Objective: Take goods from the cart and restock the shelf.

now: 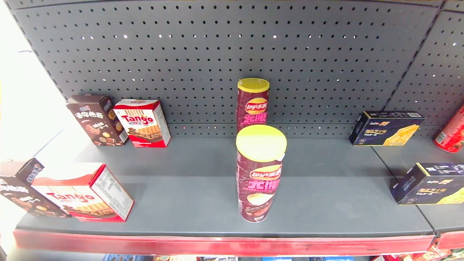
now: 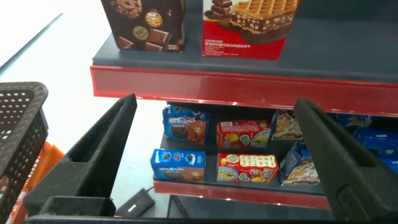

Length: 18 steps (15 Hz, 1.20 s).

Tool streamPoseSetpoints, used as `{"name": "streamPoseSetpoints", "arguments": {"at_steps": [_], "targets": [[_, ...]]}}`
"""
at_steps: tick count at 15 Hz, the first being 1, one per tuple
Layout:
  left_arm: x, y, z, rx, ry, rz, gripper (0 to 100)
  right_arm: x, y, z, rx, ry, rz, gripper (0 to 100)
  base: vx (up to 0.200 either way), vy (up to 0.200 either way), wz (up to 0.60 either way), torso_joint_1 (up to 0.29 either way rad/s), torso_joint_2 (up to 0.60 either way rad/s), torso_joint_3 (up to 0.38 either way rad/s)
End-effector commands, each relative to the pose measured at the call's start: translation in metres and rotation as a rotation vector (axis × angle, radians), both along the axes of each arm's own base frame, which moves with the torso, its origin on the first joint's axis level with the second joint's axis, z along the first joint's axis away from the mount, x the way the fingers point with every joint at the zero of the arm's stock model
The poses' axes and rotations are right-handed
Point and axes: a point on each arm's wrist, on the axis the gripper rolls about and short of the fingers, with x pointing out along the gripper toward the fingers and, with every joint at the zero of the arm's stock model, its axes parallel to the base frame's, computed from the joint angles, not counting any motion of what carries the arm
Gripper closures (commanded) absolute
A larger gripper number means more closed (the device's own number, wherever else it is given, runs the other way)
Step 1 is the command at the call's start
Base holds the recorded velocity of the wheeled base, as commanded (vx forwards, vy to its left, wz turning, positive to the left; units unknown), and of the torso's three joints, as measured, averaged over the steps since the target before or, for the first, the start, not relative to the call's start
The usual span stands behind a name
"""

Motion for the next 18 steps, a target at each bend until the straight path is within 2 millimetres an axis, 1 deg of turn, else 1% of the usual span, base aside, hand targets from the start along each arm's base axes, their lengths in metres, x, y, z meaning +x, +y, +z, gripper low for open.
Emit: {"name": "streamPoseSetpoints", "arguments": {"at_steps": [1,18], "targets": [[0.0001,0.0000,0.0000,-0.001,0.001,0.001,0,0.0001,0.0000,-0.0001,0.000,0.001,0.001,0,0.000,0.000,0.00,0.000,0.00,0.000],[0.0001,0.0001,0.0000,-0.007,0.001,0.004,0,0.0001,0.0000,0.0001,-0.002,-0.001,0.001,0,0.000,0.000,0.00,0.000,0.00,0.000]]}}
